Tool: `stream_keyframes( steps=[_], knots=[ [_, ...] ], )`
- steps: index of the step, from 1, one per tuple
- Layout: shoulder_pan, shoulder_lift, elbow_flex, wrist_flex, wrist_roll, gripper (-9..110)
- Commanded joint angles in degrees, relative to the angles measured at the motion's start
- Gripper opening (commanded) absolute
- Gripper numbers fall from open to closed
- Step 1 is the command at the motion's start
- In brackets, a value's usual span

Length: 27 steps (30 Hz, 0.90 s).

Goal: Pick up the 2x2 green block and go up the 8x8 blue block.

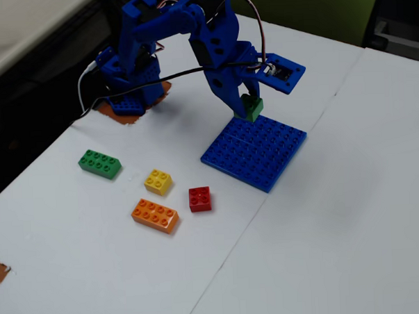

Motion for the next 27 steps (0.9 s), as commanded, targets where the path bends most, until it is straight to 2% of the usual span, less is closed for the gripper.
stream_keyframes(
  steps=[1,27],
  knots=[
    [0.62,3.16,0.62,0.18,-0.53,0],
    [0.79,3.52,1.85,-0.09,-0.88,0]
  ],
)
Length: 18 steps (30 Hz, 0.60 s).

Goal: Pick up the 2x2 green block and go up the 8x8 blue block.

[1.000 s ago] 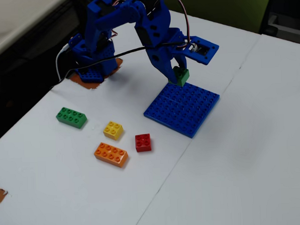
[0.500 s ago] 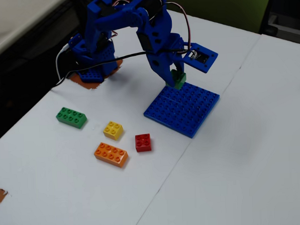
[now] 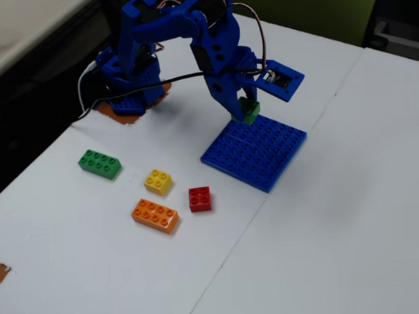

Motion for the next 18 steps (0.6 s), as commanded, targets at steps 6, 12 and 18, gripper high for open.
stream_keyframes(
  steps=[6,12,18],
  knots=[
    [0.44,3.34,-0.97,-0.18,-0.26,0],
    [0.53,3.25,-1.14,-0.18,-0.26,0],
    [0.62,3.08,-1.23,-0.18,-0.26,0]
  ],
)
